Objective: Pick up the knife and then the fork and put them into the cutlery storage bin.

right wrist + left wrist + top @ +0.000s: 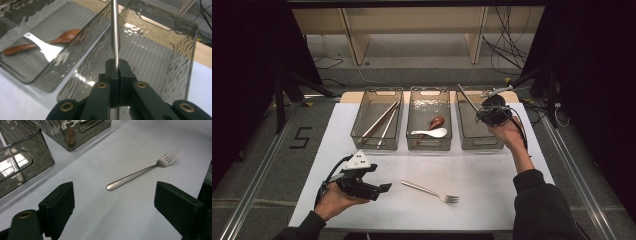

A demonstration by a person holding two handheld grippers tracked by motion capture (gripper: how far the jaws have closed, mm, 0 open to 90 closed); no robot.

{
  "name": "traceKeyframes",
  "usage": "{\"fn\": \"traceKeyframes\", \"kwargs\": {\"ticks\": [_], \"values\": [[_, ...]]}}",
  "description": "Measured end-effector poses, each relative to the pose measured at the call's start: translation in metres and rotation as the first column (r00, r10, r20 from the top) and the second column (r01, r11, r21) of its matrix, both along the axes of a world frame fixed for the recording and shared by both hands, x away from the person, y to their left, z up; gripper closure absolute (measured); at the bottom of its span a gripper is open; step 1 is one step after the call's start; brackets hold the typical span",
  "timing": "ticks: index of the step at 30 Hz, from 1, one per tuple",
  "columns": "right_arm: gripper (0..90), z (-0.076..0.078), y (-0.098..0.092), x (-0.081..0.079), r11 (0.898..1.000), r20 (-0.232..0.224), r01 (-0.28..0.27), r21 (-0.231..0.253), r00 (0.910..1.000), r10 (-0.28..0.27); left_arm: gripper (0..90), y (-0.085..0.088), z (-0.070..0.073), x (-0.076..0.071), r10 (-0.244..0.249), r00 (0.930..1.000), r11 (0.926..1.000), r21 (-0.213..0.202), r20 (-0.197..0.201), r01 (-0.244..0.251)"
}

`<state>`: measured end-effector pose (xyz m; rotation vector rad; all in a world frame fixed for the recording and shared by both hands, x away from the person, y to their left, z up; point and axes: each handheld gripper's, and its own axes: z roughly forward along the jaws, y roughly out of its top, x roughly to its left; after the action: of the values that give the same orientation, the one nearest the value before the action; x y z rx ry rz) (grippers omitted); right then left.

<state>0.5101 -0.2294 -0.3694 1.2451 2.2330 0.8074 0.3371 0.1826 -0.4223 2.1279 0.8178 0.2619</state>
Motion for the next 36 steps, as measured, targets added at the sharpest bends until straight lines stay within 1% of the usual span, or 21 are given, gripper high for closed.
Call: {"fn": "traceKeyframes", "kwargs": {"ticks": [10, 16, 24, 27, 32, 36], "values": [[89.2, 0.000, 0.003, 0.012, 1.000, -0.013, 0.029, 0.002, 0.9995, -0.029, 16.3, 0.000, 0.002, -0.001, 0.001, 1.0000, 1.0000, -0.008, 0.004, -0.001], [89.2, -0.001, 0.003, 0.017, 0.999, -0.024, 0.048, 0.007, 0.9986, -0.048, 16.3, 0.001, 0.003, -0.002, 0.005, 0.9999, 0.9997, -0.023, 0.011, -0.005], [89.2, -0.006, 0.003, 0.024, 0.998, -0.039, 0.068, 0.001, 0.9969, -0.068, 16.3, 0.002, 0.004, -0.003, 0.010, 0.9998, 0.9990, -0.043, 0.018, -0.009], [89.2, -0.007, 0.001, 0.027, 0.997, -0.043, 0.080, 0.001, 0.9959, -0.080, 16.3, 0.002, 0.004, -0.003, 0.002, 0.9998, 0.9994, -0.035, 0.018, -0.002], [89.2, -0.009, -0.001, 0.033, 0.995, -0.052, 0.097, -0.002, 0.9939, -0.097, 16.3, 0.001, 0.004, -0.003, 0.003, 0.9998, 0.9992, -0.041, 0.018, -0.003], [89.1, -0.013, -0.001, 0.037, 0.993, -0.063, 0.116, -0.006, 0.9913, -0.116, 16.3, 0.001, 0.004, -0.002, -0.001, 0.9998, 0.9993, -0.036, 0.018, 0.002]]}}
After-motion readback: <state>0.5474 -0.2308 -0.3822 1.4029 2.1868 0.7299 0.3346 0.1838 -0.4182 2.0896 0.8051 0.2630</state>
